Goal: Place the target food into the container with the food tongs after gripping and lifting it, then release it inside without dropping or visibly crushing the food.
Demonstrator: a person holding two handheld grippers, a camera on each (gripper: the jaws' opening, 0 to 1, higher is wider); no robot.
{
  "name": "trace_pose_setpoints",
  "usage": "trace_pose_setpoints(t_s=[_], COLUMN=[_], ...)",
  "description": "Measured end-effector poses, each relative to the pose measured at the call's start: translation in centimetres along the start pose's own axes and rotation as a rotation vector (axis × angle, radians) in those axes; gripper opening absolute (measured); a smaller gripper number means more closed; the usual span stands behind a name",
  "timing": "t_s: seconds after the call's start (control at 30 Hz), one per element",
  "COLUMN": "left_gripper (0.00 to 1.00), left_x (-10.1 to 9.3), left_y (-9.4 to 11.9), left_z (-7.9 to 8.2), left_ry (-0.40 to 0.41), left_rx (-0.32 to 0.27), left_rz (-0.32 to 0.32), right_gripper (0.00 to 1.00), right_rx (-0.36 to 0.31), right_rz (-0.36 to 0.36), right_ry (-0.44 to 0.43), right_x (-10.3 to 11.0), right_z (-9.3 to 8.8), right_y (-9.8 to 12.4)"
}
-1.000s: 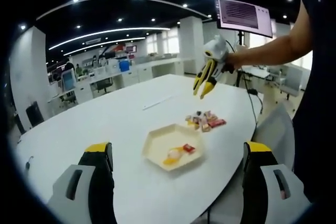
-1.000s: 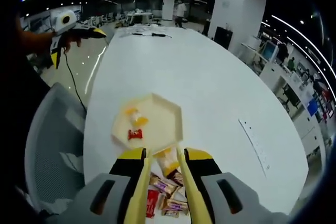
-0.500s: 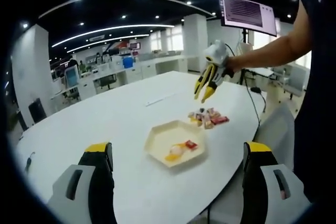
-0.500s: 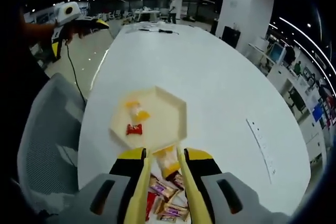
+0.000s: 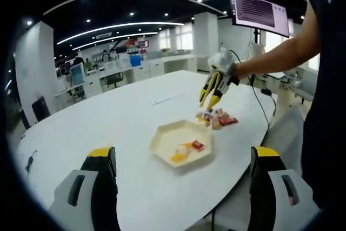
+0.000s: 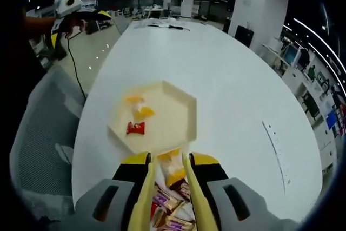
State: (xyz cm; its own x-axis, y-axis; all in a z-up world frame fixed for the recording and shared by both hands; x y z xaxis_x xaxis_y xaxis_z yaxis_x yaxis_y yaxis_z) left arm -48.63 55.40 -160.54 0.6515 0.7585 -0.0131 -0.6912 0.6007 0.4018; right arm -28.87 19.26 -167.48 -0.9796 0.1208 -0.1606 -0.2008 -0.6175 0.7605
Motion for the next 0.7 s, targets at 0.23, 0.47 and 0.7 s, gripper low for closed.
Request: trace_pose_setpoints(t_s=[0.23, 0.47, 0.7], left_gripper=[0.99, 0.99, 0.99], left_x=[-0.1, -0.3, -0.3], left_y=[0.3, 0.5, 0.7], left_z=[-0.1, -0.5, -0.9], left_ry=[0.011, 0.02, 0.03], left_rx=[0.006, 0.024, 0.041], left_rz=[0.015, 0.026, 0.037], right_gripper=[0.27, 0.27, 0.27], right_rx=[0.04, 0.096, 0.134], right_rz=[0.02, 0.044, 0.052], right_ry=[0.034, 0.087, 0.124], right_x=[0.1, -0.1, -0.4], right_z=[-1.0, -2.0, -2.8], right_y=[-1.9, -3.9, -5.3])
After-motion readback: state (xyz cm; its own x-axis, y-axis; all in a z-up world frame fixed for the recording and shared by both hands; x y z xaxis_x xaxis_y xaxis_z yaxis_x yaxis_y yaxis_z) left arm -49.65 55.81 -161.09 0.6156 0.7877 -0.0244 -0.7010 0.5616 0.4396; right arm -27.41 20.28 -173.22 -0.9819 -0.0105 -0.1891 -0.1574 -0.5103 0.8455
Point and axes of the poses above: the point that each gripper's makers call its tool centre point, and the gripper's own axes: y roughly backward along the fingers, x roughly to its left, z roughly out of its top, the point moved 10 cm from there along y, roughly backward along the fingers, and after that the axes turned 4 degrees about y, right-handed, at the moved point
